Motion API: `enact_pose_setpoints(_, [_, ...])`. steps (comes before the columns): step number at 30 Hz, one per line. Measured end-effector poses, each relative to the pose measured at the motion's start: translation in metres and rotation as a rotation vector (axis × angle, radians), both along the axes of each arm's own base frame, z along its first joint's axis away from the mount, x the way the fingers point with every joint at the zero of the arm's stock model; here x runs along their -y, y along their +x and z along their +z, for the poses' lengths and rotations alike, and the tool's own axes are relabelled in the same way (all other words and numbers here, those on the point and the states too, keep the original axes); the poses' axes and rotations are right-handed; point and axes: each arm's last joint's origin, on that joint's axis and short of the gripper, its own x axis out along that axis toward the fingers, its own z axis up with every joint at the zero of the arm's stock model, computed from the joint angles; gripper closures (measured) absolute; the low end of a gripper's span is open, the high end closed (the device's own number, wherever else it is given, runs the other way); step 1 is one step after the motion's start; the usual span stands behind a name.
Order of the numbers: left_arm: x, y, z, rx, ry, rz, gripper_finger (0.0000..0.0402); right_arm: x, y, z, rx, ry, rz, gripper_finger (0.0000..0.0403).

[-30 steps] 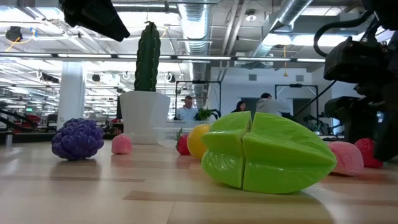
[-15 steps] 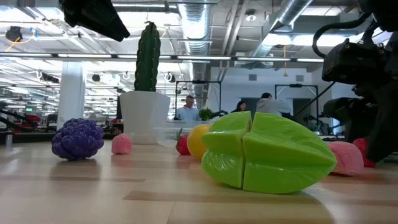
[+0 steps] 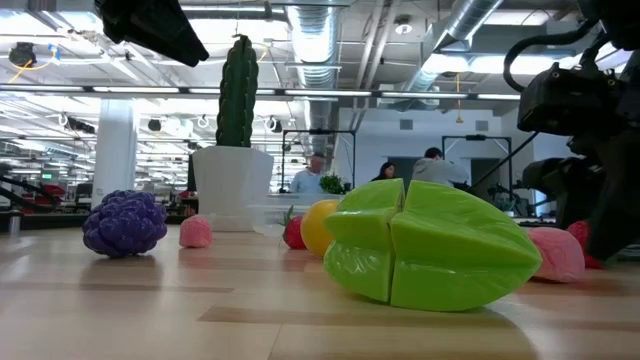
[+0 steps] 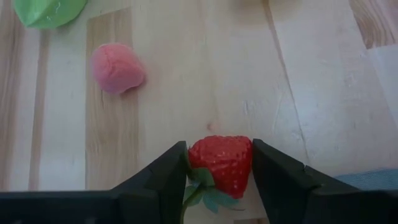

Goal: Pick and placing Produce into tupperware
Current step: Put the right strawberry into the transparent bin

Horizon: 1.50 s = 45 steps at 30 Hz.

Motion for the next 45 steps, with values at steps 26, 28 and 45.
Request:
enact_pose_setpoints(26, [0.0, 0.0, 0.0, 0.0, 0.0, 0.0, 0.0242, 0.0002, 0.0031, 0.0014, 0.026, 0.029, -0.035, 0.0226])
enact_pose_setpoints(28, [0.0, 0.0, 0.0001, 0.0, 0.0, 0.0, 0.0242, 0.0001, 0.0035, 0.0017, 0.031, 0.031, -0.036, 0.0226])
enact_pose_setpoints(45, [0.0, 0.0, 0.0, 0.0, 0.0, 0.0, 0.0242, 0.0066, 0.0093, 0.0092, 0.079, 0.06, -0.078, 0.0231])
